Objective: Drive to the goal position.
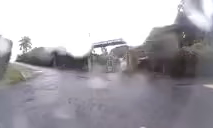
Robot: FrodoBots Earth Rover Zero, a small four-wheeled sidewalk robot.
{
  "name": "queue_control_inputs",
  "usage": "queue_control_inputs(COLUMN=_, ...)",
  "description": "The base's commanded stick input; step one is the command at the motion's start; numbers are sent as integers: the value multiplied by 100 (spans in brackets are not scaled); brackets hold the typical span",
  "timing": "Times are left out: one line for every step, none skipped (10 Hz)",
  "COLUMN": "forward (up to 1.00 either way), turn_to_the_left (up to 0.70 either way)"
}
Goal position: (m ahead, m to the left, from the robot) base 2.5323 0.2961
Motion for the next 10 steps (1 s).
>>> queue_control_inputs(forward=70, turn_to_the_left=0)
queue_control_inputs(forward=70, turn_to_the_left=0)
queue_control_inputs(forward=70, turn_to_the_left=0)
queue_control_inputs(forward=70, turn_to_the_left=0)
queue_control_inputs(forward=70, turn_to_the_left=0)
queue_control_inputs(forward=70, turn_to_the_left=0)
queue_control_inputs(forward=70, turn_to_the_left=0)
queue_control_inputs(forward=70, turn_to_the_left=0)
queue_control_inputs(forward=70, turn_to_the_left=0)
queue_control_inputs(forward=70, turn_to_the_left=2)
